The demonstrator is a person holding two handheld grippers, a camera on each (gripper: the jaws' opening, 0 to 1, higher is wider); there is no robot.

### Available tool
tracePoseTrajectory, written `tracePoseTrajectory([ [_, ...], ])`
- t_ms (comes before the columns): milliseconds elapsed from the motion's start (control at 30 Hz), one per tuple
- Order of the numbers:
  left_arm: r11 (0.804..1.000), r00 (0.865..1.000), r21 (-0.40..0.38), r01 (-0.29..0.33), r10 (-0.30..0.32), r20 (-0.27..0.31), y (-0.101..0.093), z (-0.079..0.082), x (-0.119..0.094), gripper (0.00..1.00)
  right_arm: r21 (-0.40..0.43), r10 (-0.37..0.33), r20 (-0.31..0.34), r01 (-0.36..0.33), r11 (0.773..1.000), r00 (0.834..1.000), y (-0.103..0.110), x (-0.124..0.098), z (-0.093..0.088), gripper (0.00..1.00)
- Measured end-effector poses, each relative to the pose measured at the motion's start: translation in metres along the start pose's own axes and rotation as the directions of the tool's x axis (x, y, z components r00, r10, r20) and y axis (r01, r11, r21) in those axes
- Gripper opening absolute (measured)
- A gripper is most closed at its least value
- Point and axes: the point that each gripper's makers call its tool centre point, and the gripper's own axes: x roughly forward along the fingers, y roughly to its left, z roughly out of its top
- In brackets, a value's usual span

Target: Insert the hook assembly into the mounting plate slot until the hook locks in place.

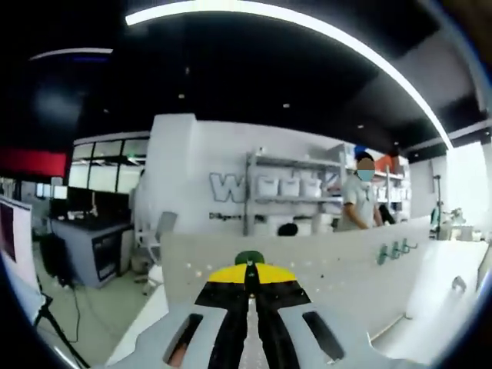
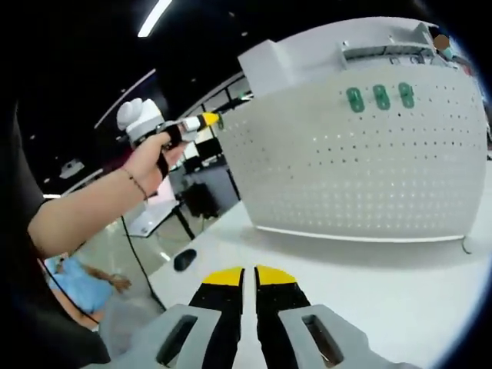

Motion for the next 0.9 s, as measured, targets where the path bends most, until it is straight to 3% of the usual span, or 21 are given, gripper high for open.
tracePoseTrajectory([
  [133,0.999,1.0,-0.03,0.029,-0.029,-0.007,-0.007,-0.001,-0.001,0.01,-0.023,0.003,0.005,-0.003,1.0,1.0,-0.001,0.008,0.007,0.03],
  [267,0.996,0.996,-0.021,0.082,-0.083,-0.044,-0.027,-0.01,-0.011,0.01,-0.048,0.007,0.029,-0.006,0.999,1.0,-0.003,0.02,0.024,0.03],
  [467,0.985,0.981,-0.084,0.149,-0.157,-0.11,-0.055,-0.034,-0.032,0.01,-0.109,0.017,0.07,-0.01,0.994,0.997,-0.002,0.031,0.052,0.04],
  [600,0.972,0.962,-0.11,0.21,-0.225,-0.157,-0.084,-0.05,-0.055,0.01,-0.121,0.022,0.086,-0.011,0.993,0.996,-0.001,0.035,0.064,0.05],
  [733,0.948,0.934,-0.168,0.269,-0.299,-0.197,-0.114,-0.066,-0.078,0.01,-0.127,0.033,0.101,-0.02,0.992,0.994,0.004,0.037,0.075,0.06],
  [900,0.933,0.91,-0.17,0.316,-0.349,-0.225,-0.137,-0.076,-0.097,0.01,-0.148,0.044,0.109,-0.027,0.989,0.993,0.008,0.036,0.082,0.06],
])
